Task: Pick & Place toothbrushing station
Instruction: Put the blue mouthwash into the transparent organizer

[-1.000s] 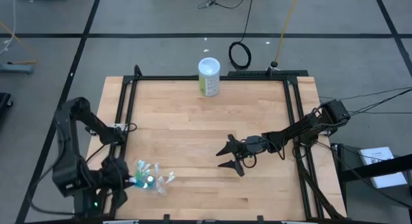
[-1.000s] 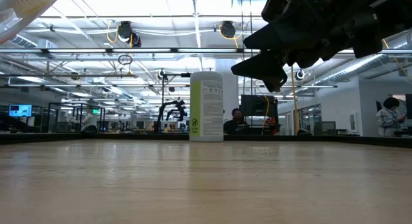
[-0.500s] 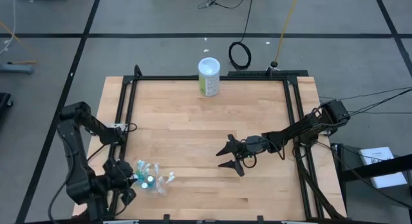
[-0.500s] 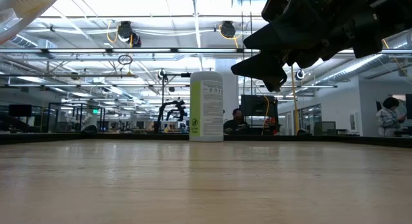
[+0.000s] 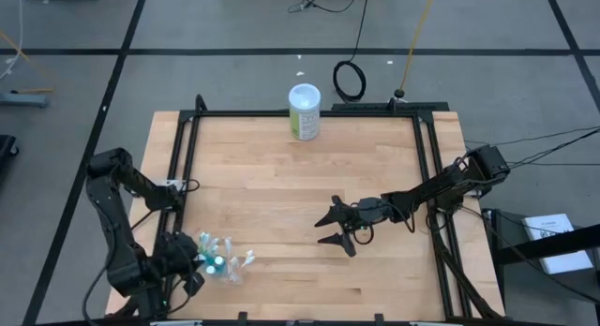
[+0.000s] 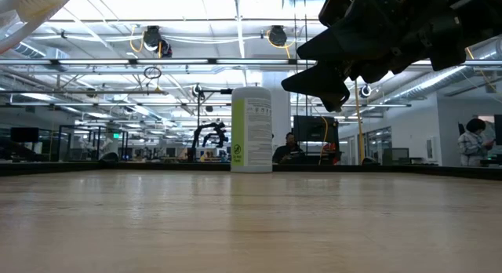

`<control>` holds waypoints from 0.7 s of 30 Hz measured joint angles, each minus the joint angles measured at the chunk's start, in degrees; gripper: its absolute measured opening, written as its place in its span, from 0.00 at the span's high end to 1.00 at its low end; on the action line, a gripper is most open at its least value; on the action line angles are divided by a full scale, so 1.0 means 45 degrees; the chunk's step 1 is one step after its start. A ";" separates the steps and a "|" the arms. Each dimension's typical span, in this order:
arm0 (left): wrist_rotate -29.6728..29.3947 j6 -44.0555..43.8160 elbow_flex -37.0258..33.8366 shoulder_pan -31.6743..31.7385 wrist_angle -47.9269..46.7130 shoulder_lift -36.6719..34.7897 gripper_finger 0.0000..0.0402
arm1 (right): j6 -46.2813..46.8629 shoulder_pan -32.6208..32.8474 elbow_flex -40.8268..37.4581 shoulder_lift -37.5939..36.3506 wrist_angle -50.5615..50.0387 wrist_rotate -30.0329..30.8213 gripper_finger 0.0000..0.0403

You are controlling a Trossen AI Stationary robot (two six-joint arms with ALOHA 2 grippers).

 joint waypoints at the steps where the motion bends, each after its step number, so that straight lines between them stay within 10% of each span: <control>1: 0.0002 -0.0026 -0.0121 0.0050 0.0089 0.0000 0.76 | 0.0000 0.0000 0.0000 0.0000 0.0000 0.0000 0.41; 21: 0.0494 0.0024 -0.1723 0.0604 0.2501 0.0000 0.65 | -0.0154 -0.0005 0.0000 0.0000 -0.0005 0.0005 0.41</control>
